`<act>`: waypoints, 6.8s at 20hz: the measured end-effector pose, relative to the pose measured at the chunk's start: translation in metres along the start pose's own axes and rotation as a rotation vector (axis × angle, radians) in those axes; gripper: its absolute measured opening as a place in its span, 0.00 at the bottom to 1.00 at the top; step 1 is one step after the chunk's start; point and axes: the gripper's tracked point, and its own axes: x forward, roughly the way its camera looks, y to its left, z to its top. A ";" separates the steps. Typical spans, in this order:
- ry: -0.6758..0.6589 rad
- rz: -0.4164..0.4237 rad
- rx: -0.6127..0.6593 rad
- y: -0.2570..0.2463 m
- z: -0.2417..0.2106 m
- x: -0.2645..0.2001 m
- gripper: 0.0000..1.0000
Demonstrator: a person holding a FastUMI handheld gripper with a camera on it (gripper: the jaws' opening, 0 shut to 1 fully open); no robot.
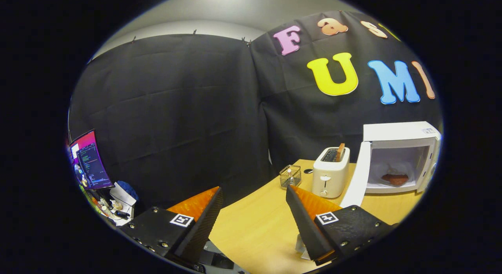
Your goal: Open the microwave, put the food inside, and close the microwave door.
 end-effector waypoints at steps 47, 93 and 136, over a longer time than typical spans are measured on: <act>0.145 -0.434 0.024 -0.280 -0.057 -0.125 0.01; -0.025 -0.859 0.086 -0.442 0.028 -0.139 0.01; -0.325 -0.944 -0.154 -0.287 0.099 -0.277 0.98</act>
